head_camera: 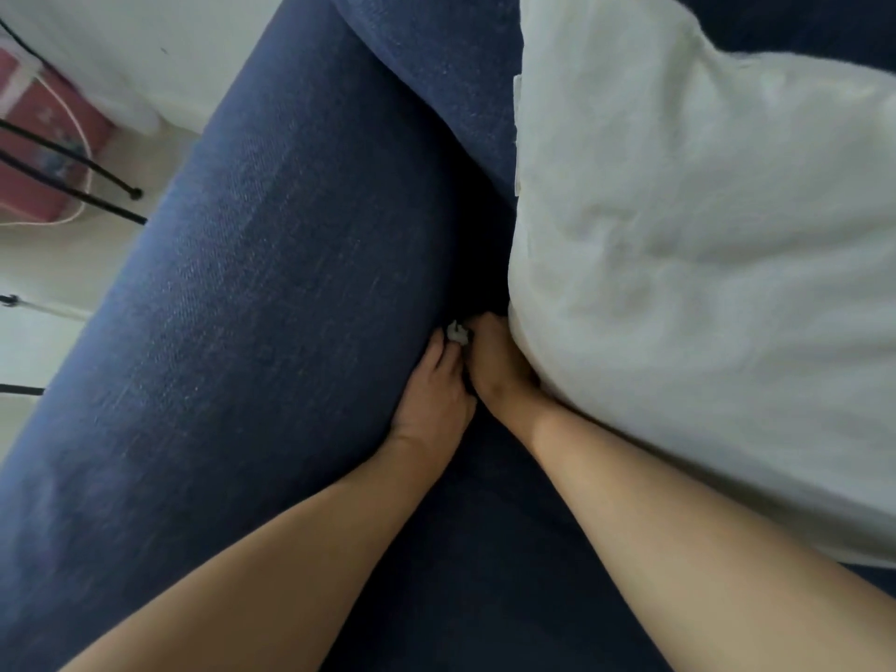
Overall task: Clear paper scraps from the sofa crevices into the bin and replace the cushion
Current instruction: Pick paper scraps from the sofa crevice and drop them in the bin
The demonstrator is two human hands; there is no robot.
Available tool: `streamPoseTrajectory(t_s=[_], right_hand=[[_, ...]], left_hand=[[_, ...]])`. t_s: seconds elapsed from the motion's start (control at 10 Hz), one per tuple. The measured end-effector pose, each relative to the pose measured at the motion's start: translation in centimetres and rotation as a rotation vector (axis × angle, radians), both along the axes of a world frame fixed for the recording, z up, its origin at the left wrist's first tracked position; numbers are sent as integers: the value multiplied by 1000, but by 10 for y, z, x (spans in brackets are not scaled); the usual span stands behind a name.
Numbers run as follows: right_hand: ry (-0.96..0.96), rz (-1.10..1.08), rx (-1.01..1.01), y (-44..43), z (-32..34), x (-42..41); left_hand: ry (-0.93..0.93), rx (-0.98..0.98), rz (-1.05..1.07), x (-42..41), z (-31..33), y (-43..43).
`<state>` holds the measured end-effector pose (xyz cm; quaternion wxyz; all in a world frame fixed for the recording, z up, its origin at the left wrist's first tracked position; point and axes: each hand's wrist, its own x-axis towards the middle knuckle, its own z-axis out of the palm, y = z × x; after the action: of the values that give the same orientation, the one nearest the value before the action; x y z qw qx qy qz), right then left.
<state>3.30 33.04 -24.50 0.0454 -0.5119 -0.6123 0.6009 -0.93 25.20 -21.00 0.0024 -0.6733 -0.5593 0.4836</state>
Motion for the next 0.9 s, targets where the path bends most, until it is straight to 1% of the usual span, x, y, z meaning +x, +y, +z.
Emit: streamPoseTrajectory(t_s=[0.1,0.2,0.3,0.4,0.5,0.6,0.7,0.8,0.9], right_hand=[[-22,-71,84,-1,12,10],[-62,-18,149,-9,27,18],[-88,19,157,-19,51,25],[-121,33,235,-25,89,31],[-157,74,413,-31,129,32],[-201,99,602,-40,175,23],[-122,129,633,-64,217,0],[-30,200,661,-106,247,-34],[1,326,724,-164,264,-74]], left_hand=[[-87,109,31,1,17,-1],[-166,146,68,1,33,-14],[-312,257,127,-4,58,-28],[-493,438,117,-16,89,-47],[-692,613,128,-36,121,-72],[-812,803,156,-63,149,-108],[-845,934,260,-92,176,-155],[-806,994,376,-122,199,-213],[-753,1023,503,-154,214,-284]])
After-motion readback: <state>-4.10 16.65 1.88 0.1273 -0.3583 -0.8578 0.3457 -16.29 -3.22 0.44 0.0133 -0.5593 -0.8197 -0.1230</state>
